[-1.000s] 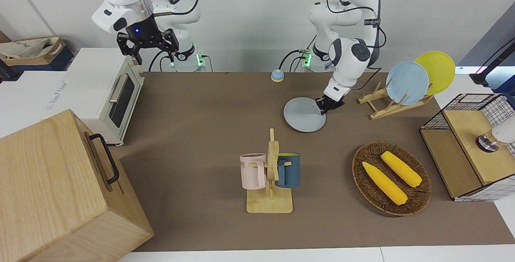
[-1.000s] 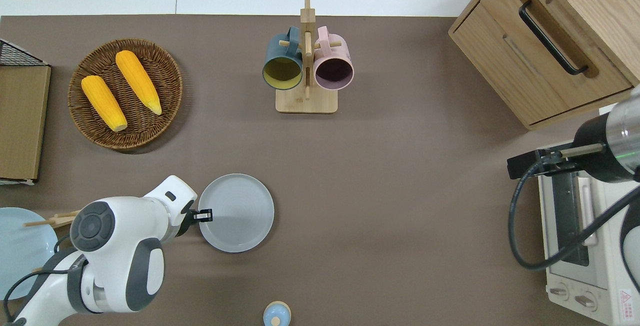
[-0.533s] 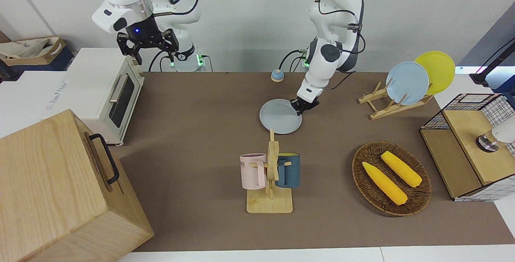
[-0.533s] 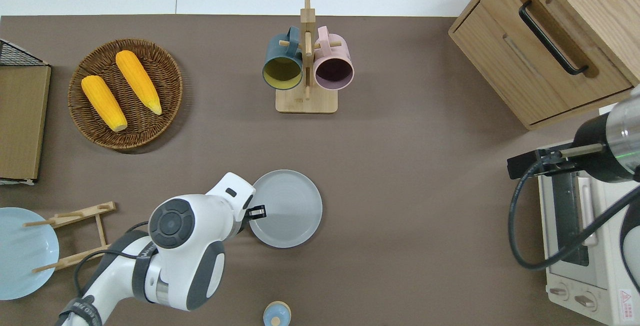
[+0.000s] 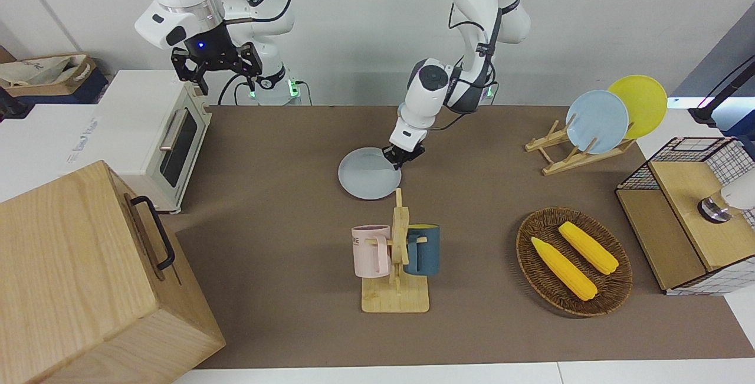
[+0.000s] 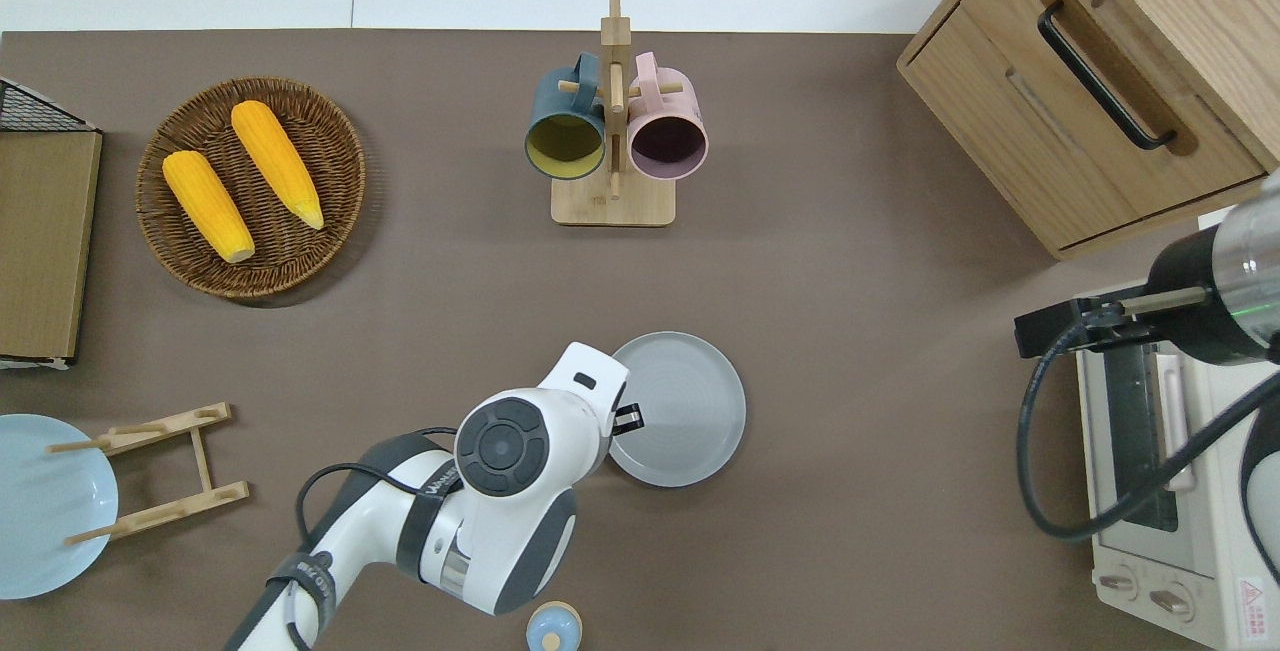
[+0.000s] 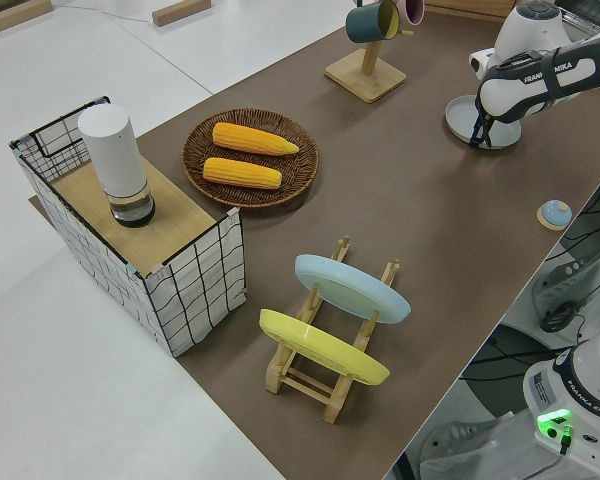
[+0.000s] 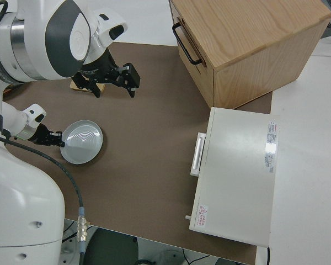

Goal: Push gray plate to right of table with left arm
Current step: 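Push the gray plate with the left gripper across the table, away from the left arm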

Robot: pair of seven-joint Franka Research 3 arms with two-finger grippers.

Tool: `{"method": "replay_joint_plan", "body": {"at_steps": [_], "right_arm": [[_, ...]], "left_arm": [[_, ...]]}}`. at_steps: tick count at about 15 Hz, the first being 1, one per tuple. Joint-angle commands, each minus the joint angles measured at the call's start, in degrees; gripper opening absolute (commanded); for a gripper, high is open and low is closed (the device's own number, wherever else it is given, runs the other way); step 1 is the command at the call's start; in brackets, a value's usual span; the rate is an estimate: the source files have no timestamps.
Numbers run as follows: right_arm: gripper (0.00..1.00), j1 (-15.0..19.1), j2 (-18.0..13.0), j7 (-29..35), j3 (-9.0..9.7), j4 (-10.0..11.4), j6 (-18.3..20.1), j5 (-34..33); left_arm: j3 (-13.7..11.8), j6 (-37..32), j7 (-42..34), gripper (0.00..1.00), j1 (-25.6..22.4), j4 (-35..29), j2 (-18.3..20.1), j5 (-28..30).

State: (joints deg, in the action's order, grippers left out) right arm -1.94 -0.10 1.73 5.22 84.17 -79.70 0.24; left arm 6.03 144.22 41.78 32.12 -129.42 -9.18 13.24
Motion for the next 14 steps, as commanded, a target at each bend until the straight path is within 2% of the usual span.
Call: {"method": "replay_joint_plan", "body": {"at_steps": [1, 10, 12, 14], "right_arm": [[0.983, 0.62, -0.43, -0.15, 0.32, -0.06, 0.69, 0.46], [0.983, 0.62, -0.43, -0.15, 0.32, 0.03, 0.69, 0.46], [0.983, 0.62, -0.43, -0.15, 0.32, 0.03, 0.69, 0.46], [0.983, 0.62, -0.43, -0.06, 0.32, 0.03, 0.69, 0.46]], "left_arm": [[-0.66, 0.10, 6.54, 0.00, 5.23, 6.10, -6.28, -0.15], [-0.66, -1.65, 18.76, 0.00, 11.64, 17.70, -13.93, -4.62], [-0.58, -3.58, 20.26, 0.00, 12.35, 20.78, -15.34, -5.33], [-0.58, -4.03, 20.71, 0.00, 13.84, 21.14, -15.61, -5.25]]}}
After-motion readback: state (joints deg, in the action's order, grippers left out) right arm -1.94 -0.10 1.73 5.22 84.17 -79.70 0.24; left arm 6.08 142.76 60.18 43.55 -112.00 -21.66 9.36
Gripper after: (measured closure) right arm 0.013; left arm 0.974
